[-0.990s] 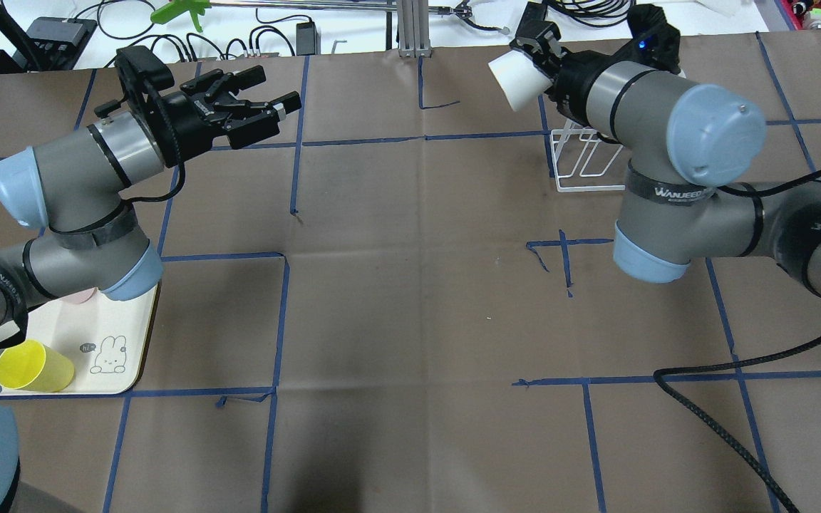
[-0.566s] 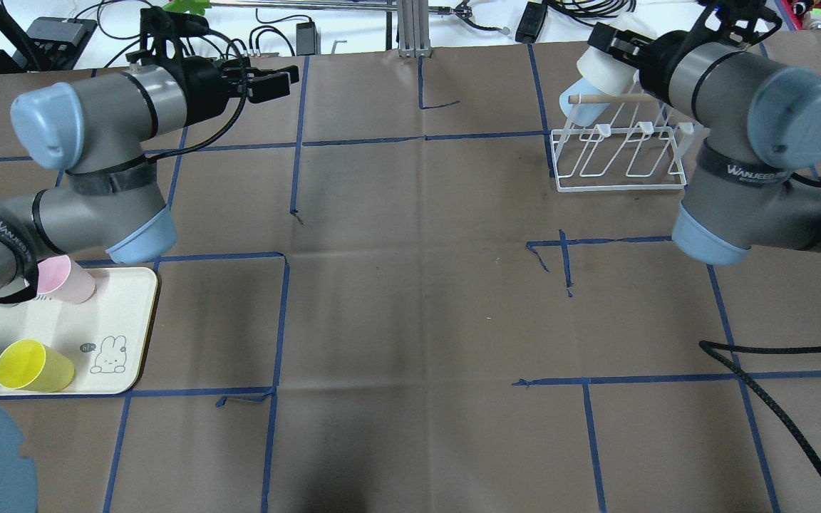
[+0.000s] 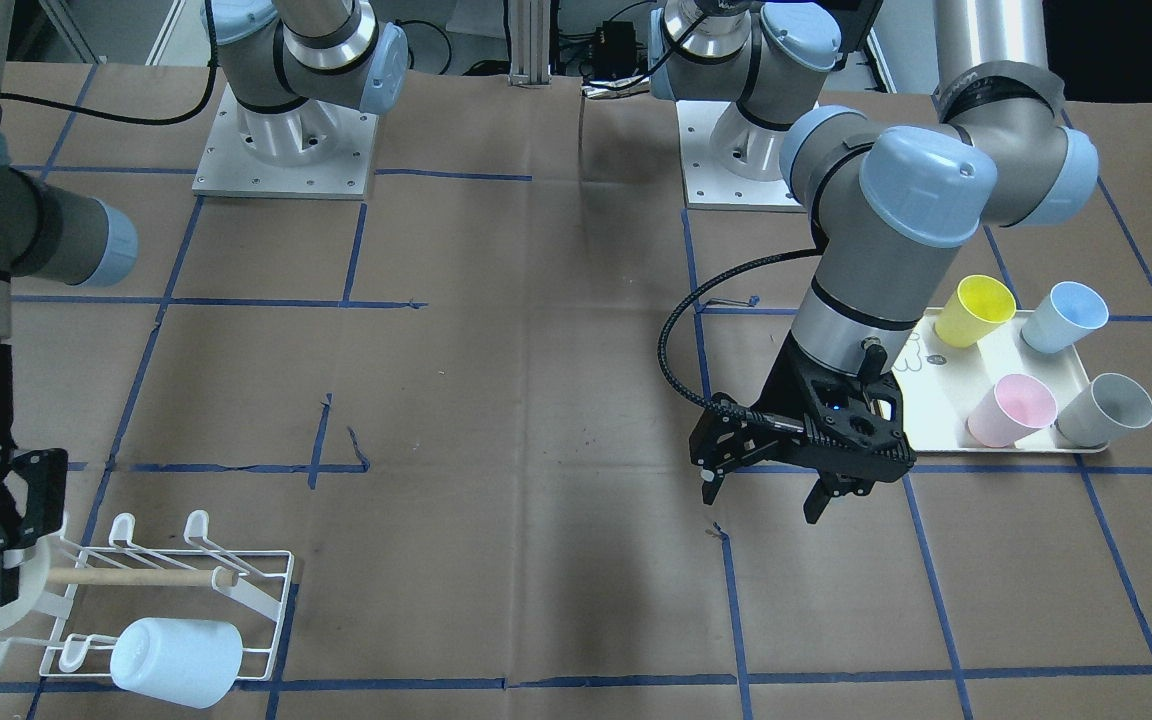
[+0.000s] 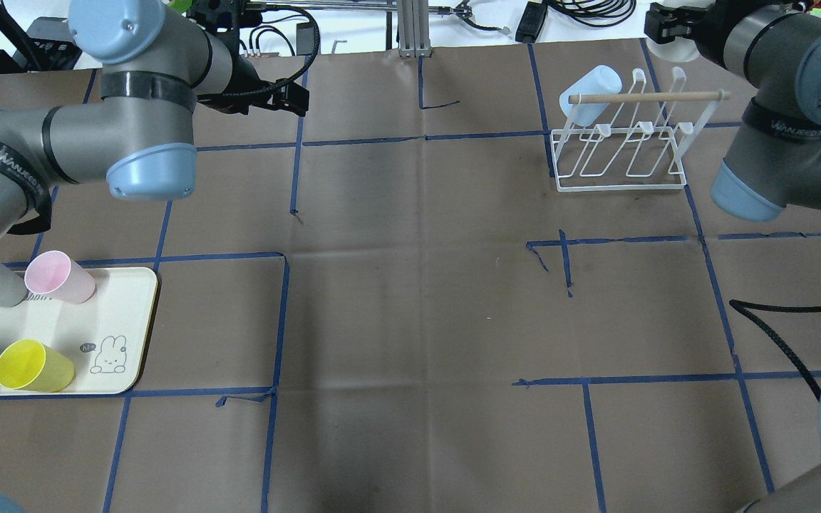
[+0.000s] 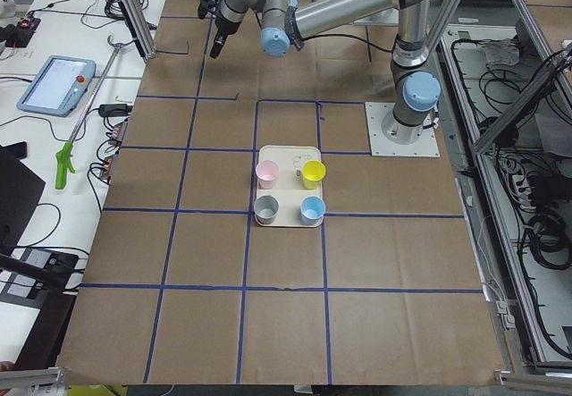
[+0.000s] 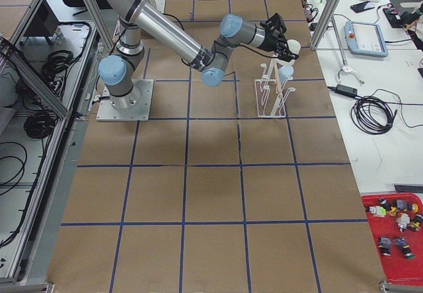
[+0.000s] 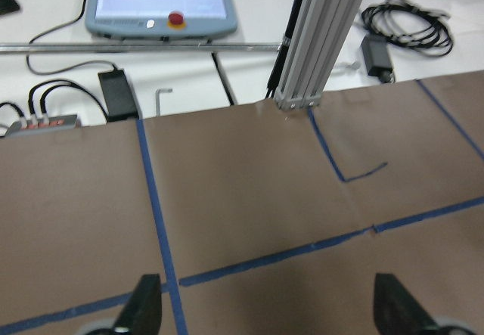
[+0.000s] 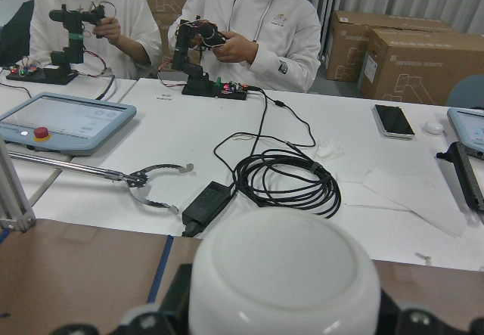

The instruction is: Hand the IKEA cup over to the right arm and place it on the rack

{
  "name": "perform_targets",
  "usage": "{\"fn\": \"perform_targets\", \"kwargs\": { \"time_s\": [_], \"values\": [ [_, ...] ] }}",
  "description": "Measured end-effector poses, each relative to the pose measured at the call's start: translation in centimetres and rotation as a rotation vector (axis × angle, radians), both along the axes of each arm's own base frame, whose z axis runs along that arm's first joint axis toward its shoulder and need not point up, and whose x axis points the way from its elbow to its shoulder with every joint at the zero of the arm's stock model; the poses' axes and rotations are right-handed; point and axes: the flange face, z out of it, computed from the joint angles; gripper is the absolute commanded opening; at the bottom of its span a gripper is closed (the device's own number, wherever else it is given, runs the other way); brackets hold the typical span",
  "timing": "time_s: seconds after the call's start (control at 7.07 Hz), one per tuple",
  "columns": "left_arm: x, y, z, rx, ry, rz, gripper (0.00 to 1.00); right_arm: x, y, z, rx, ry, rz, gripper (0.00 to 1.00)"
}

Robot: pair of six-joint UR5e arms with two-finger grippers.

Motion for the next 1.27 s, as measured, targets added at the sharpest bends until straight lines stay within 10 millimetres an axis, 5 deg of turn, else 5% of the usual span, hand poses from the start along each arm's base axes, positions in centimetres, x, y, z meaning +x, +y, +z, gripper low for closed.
{"fn": "perform_targets", "kwargs": {
  "time_s": [0.28, 0.57, 1.27],
  "values": [
    [0.1, 2.5, 3.9, 0.239, -0.066, 0.035, 1.0, -4.2, -2.1, -1.5, 0.004, 0.02, -0.033, 0.09],
    [0.5, 6.6, 7.3, 0.338, -0.112, 0.042, 1.0, -5.6, -3.6, -3.5, 0.021, 0.015, -0.041, 0.09],
    [0.3, 10.6, 8.8, 0.339, -0.104, 0.039, 1.0, -5.6, -4.7, -6.1, 0.041, 0.002, -0.037, 0.09]
  ]
}}
